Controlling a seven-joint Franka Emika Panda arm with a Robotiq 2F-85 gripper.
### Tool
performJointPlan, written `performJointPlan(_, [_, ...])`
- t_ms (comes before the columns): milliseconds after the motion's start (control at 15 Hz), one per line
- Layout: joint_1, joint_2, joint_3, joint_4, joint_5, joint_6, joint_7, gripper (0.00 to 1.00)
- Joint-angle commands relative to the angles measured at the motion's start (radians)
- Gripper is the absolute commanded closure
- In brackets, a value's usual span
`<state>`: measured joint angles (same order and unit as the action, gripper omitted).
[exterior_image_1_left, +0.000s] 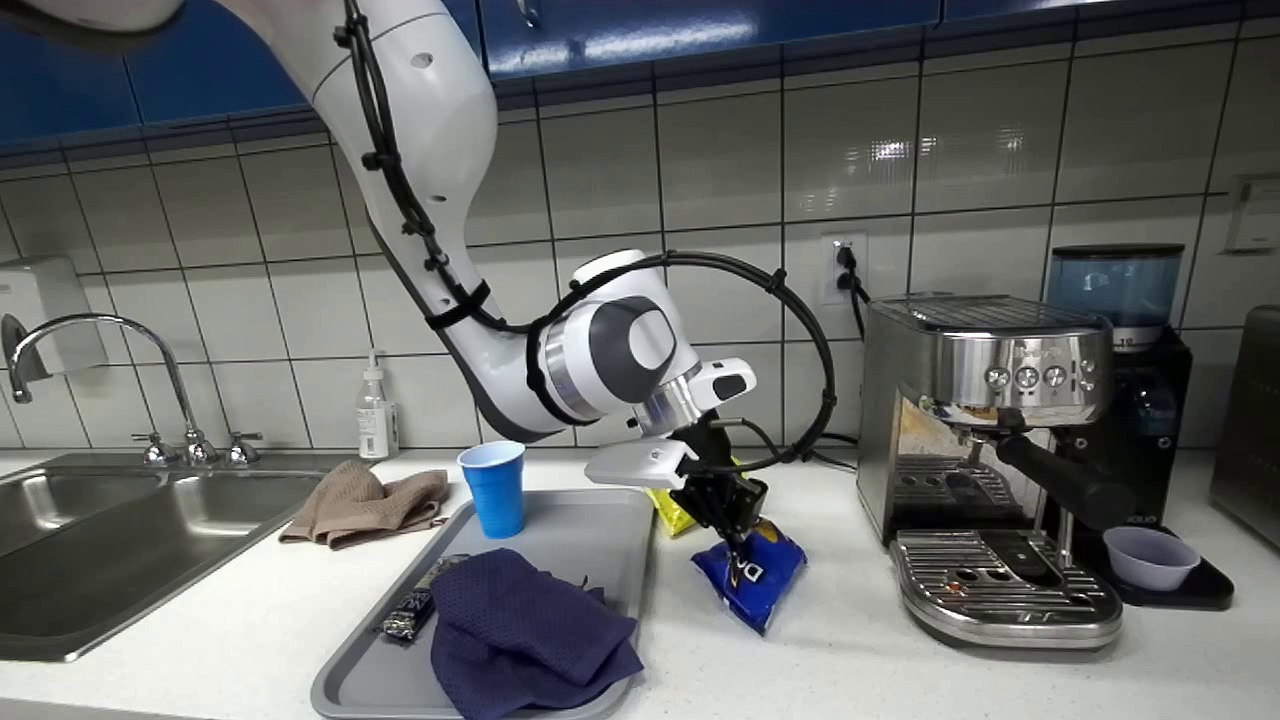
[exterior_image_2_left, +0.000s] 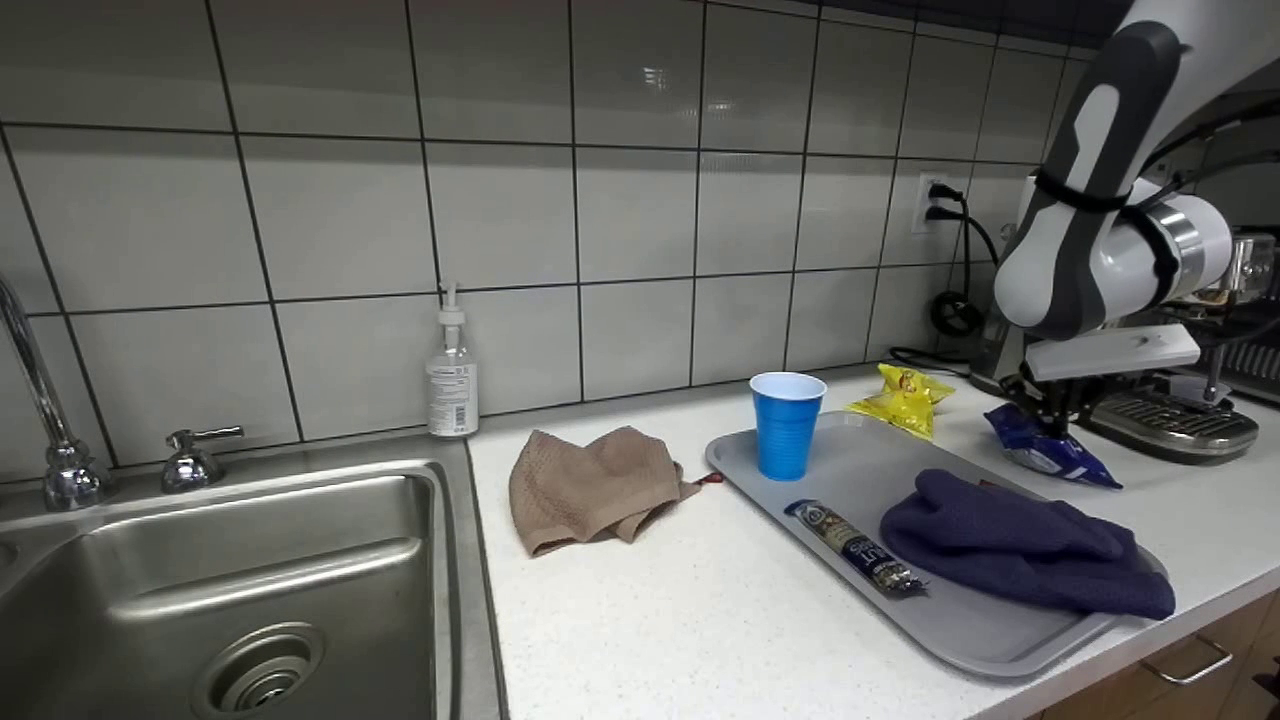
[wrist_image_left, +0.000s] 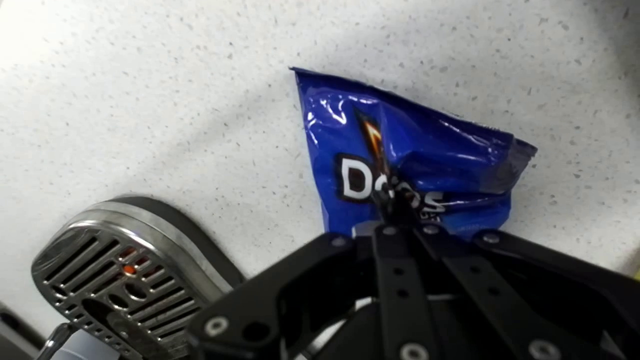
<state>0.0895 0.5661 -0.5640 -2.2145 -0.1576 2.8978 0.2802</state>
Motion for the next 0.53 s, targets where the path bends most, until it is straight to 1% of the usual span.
performJointPlan(0, [0.001,-0.077,-0.008,-0.04,-0.029,0.001,-0.02,1.0])
performJointPlan(200, [0.003,-0.122,-0.005,-0.062,-0.041,0.01,-0.031,1.0])
performJointPlan(467, [0.016,-0.185,-0.002,-0.106,-0.087,0.026,-0.033,1.0])
